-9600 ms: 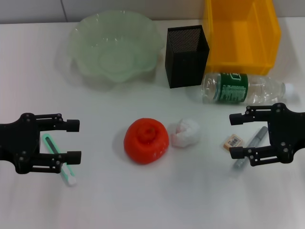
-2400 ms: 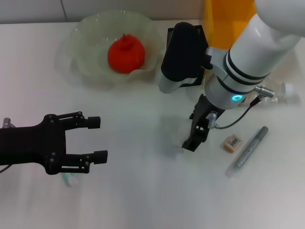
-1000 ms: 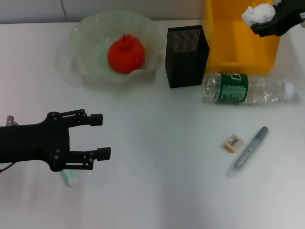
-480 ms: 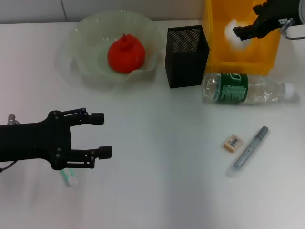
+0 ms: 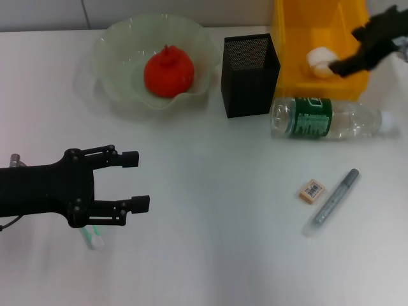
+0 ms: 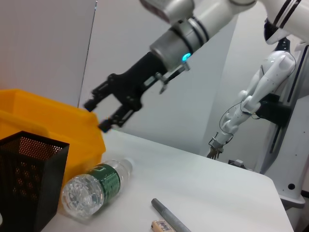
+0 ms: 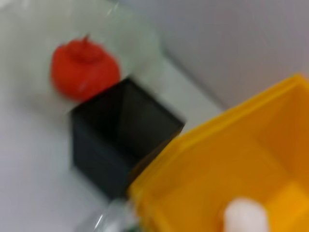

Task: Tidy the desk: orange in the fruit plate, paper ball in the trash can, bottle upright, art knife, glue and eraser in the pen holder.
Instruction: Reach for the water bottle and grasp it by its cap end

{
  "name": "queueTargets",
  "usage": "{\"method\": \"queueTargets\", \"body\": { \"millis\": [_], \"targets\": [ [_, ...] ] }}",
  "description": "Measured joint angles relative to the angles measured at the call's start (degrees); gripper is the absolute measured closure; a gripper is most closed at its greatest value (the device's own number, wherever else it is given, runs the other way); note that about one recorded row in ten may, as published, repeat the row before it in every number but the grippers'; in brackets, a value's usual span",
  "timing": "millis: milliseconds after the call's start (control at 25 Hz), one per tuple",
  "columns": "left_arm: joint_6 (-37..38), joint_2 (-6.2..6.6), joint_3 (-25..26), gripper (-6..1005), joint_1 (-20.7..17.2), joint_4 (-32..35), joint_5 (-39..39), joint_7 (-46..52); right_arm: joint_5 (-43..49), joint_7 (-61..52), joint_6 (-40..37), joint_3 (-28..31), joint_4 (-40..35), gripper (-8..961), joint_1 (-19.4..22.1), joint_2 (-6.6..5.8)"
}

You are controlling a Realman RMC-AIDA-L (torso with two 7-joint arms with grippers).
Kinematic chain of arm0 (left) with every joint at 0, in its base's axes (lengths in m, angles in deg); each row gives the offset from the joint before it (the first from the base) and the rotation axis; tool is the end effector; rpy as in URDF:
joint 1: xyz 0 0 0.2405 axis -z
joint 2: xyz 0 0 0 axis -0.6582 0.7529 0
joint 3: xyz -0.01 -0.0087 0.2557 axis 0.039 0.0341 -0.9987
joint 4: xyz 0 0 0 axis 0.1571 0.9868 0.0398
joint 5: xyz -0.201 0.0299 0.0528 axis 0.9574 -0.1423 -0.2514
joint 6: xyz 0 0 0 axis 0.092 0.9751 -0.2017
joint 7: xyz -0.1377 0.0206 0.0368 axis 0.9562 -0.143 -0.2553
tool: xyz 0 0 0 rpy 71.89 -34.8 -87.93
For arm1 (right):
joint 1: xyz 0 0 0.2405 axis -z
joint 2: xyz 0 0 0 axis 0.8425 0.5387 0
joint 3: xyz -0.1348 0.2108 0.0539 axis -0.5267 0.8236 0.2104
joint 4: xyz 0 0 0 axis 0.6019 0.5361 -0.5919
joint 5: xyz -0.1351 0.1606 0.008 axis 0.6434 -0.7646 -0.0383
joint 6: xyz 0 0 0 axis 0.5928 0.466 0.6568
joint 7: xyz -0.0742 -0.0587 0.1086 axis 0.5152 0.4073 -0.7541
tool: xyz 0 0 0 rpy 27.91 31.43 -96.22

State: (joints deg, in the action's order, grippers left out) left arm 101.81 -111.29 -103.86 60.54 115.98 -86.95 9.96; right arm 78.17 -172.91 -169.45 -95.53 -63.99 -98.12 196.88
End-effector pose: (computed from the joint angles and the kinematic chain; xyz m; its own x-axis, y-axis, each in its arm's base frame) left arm -0.2763 0.2703 0.0264 0.8014 0.2734 0.5319 0.3307 -0.9437 -0.0133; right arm 0.1808 0.4125 0.0734 0.8994 -0.4095 0.1529 -0.2433 -0.7595 -0.6033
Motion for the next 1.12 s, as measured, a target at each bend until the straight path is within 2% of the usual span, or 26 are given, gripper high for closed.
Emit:
{"method": "queueTargets", "body": {
  "millis": [40,80,120,200,400,480,760,880,960,1000,1040,1080,1120],
  "targets": [
    [0.0,0.00,0.0,145,0.0,0.0,0.0,0.0,0.0,0.0,0.0,0.0,0.0,177,0.0,0.00],
    [0.0,0.01,0.0,145,0.0,0.0,0.0,-0.2,2.5,-0.8,-6.7,-0.8,-4.2,180,-0.1,0.01],
    [0.0,0.01,0.0,145,0.0,0.0,0.0,-0.2,2.5,-0.8,-6.7,-0.8,-4.2,183,-0.1,0.01],
    [0.0,0.07,0.0,145,0.0,0.0,0.0,-0.4,6.5,-0.9,-14.8,-3.1,-9.6,190,-0.2,-0.10],
    [0.0,0.07,0.0,144,-0.1,0.0,0.0,-0.4,11.0,0.9,-20.9,-5.7,-11.7,205,-0.8,-0.26],
    [0.0,0.02,0.0,144,-0.2,0.0,0.0,-0.4,11.5,2.2,-22.4,-6.8,-11.1,211,-1.1,-0.77],
    [-0.4,-0.57,0.4,145,-0.3,-0.1,0.0,-0.4,11.5,8.0,-17.1,-7.8,-7.3,233,0.0,-1.02],
    [-0.8,-1.02,0.6,145,-0.5,-0.1,0.0,-0.4,11.6,11.7,-11.6,-7.9,-0.3,242,-0.5,-1.20],
    [-1.2,-1.30,0.9,145,-0.6,-0.1,0.0,-0.4,11.6,12.6,-9.8,-7.9,1.5,248,-0.5,-1.24],
    [-1.2,-1.30,0.9,144,-0.6,-0.1,0.0,-0.4,11.6,14.3,-6.1,-8.1,4.5,251,-0.4,-1.24],
    [-1.5,-1.53,1.2,144,-0.8,-0.2,0.0,-0.3,11.6,14.3,-6.1,-8.1,4.5,254,-0.4,-1.24],
    [-1.9,-2.27,2.7,144,-1.1,-0.2,0.1,-0.4,11.7,15.4,-2.3,-8.7,7.6,257,-0.1,-1.24],
    [-1.9,-2.27,2.7,144,-1.1,-0.2,0.1,-0.4,11.7,15.4,-2.3,-8.7,7.6,260,-0.1,-1.24]
  ]
}}
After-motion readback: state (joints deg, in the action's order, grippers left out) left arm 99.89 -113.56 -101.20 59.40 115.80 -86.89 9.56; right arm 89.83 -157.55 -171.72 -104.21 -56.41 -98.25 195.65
